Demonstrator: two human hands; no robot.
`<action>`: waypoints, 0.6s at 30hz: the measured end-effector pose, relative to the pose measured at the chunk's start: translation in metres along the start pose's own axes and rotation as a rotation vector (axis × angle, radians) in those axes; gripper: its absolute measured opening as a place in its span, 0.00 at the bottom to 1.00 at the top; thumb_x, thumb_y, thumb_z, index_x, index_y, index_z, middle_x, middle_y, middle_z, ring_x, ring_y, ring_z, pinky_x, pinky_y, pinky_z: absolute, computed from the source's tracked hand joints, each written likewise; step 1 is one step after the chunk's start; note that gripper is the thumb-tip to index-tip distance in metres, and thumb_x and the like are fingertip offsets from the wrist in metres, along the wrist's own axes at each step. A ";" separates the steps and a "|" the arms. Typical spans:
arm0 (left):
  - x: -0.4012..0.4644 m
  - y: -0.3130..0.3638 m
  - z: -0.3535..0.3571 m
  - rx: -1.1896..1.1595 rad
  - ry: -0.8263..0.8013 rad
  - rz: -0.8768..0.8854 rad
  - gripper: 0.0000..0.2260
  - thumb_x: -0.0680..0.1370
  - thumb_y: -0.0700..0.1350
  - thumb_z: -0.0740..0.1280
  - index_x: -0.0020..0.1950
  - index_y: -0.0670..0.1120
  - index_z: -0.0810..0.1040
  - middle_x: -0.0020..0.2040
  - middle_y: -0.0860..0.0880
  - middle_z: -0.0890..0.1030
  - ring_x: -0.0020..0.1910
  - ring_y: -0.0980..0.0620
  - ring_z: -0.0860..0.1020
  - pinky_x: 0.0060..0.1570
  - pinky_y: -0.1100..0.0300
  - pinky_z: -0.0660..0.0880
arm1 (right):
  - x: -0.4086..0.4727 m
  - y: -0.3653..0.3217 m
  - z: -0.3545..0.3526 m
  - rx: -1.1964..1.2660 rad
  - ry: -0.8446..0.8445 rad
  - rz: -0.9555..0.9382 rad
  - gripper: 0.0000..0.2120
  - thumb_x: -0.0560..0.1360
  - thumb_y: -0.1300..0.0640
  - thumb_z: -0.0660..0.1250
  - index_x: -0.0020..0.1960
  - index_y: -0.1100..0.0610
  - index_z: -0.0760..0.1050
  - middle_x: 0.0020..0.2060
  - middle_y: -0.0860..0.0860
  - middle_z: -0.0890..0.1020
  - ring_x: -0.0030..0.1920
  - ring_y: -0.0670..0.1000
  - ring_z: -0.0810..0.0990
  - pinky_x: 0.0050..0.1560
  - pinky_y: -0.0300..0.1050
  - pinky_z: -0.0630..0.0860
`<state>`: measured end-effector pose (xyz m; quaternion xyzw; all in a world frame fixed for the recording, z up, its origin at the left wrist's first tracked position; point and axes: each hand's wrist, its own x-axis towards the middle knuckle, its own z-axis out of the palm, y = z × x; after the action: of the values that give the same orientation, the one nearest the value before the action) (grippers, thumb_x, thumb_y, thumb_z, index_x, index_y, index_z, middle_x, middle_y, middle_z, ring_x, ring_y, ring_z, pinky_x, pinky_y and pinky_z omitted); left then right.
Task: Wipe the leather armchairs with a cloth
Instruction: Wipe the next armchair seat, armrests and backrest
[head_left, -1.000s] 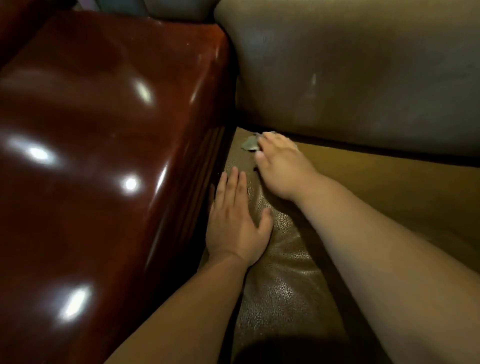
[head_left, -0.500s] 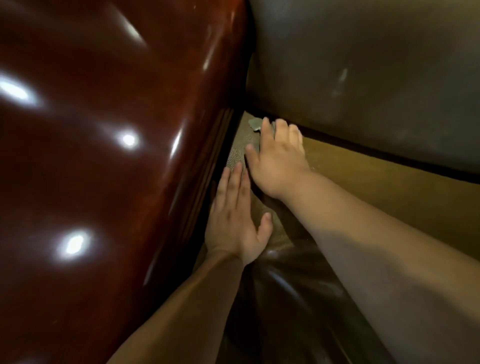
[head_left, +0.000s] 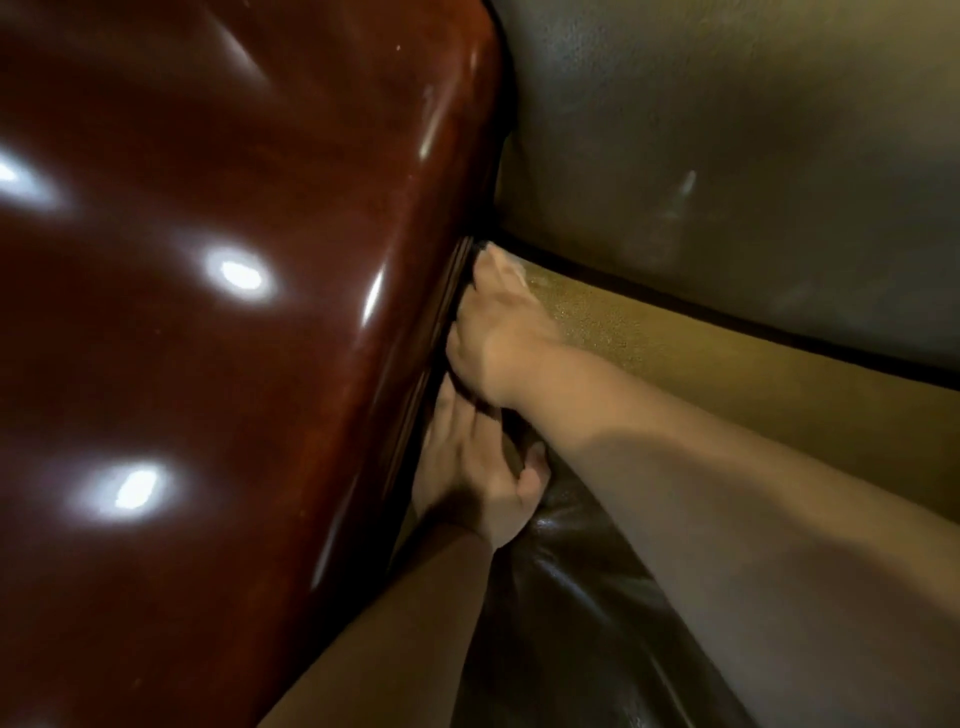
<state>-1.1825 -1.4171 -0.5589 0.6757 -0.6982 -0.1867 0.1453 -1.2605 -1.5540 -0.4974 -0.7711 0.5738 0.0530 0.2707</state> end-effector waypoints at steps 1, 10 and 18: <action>-0.001 0.000 -0.003 -0.014 0.010 -0.007 0.39 0.74 0.60 0.63 0.81 0.42 0.61 0.82 0.43 0.62 0.83 0.45 0.57 0.81 0.48 0.61 | 0.003 -0.002 0.001 -0.032 0.000 -0.024 0.28 0.86 0.51 0.54 0.82 0.62 0.58 0.82 0.58 0.52 0.83 0.57 0.44 0.82 0.52 0.44; -0.012 0.007 -0.028 -0.017 -0.091 -0.095 0.39 0.79 0.62 0.55 0.87 0.47 0.53 0.87 0.52 0.50 0.85 0.53 0.50 0.79 0.65 0.42 | -0.089 0.095 -0.019 -0.156 0.038 0.020 0.28 0.86 0.49 0.53 0.84 0.57 0.56 0.84 0.55 0.54 0.83 0.57 0.53 0.81 0.48 0.48; -0.083 -0.008 -0.053 -0.060 -0.188 -0.104 0.38 0.80 0.57 0.58 0.87 0.46 0.51 0.88 0.51 0.47 0.85 0.53 0.50 0.80 0.64 0.47 | -0.099 0.023 0.020 -0.206 0.046 -0.233 0.30 0.85 0.46 0.54 0.83 0.59 0.59 0.83 0.55 0.57 0.83 0.60 0.50 0.83 0.60 0.50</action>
<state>-1.1474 -1.3380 -0.5112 0.6858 -0.6668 -0.2776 0.0893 -1.3099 -1.4642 -0.4842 -0.8573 0.4779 0.0619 0.1812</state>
